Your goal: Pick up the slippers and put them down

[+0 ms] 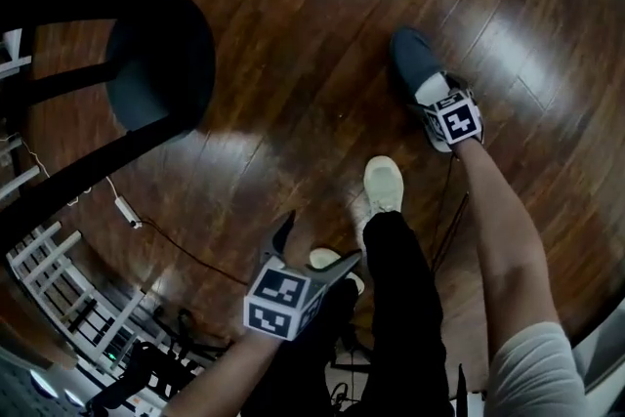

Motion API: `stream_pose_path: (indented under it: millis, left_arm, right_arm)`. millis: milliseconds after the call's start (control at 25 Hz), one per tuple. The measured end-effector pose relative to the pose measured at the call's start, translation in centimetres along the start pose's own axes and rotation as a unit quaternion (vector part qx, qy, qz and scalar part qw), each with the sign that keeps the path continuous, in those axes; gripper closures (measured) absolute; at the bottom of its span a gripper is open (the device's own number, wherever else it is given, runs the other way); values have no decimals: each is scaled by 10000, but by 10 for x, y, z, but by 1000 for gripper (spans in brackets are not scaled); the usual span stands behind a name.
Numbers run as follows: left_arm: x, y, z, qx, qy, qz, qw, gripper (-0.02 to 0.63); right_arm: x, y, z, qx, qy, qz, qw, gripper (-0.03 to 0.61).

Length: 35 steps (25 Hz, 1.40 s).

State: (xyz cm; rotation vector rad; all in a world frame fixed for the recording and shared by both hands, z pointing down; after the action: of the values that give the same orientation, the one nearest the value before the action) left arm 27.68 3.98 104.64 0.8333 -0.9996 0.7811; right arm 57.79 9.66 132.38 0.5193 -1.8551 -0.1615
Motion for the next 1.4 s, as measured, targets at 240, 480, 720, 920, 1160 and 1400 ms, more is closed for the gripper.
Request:
stream_pose_path:
  millis: [240, 480, 720, 920, 1160, 1400]
  left_arm:
    - [67, 5, 45, -82, 87, 102, 9999, 63]
    - [89, -19, 36, -330, 275, 74, 9991, 63]
    - [85, -12, 16, -177, 147, 170, 9996, 63]
    - [27, -13, -4, -31, 45, 128, 9999, 63]
    - [-116, -10, -40, 52, 89, -248, 9996, 63]
    - [-300, 9, -46, -267, -273, -851, 9956, 63]
  right_arm:
    - [64, 8, -13, 220, 103, 134, 9996, 65]
    - [58, 18, -5, 116, 147, 222, 9996, 37]
    - [34, 32, -14, -35, 215, 204, 9996, -6]
    - [-39, 32, 9, -208, 280, 398, 9986, -6]
    - [-187, -1, 100, -46, 320, 272, 9991, -6]
    - [-345, -71, 252, -798, 89, -15, 9968, -5]
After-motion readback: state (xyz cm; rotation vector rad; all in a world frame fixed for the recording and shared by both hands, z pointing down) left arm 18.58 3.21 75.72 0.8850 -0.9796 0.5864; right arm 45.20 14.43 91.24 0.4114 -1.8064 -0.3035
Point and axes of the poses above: the fingertips, and each gripper's own axes: x forward along the fingers, z to its left, y out of its underside, the point moved 6 cm from there along -x, backward along the fingers, and after that the axes turned 7 degrees about -y, right-handed, at the moved point
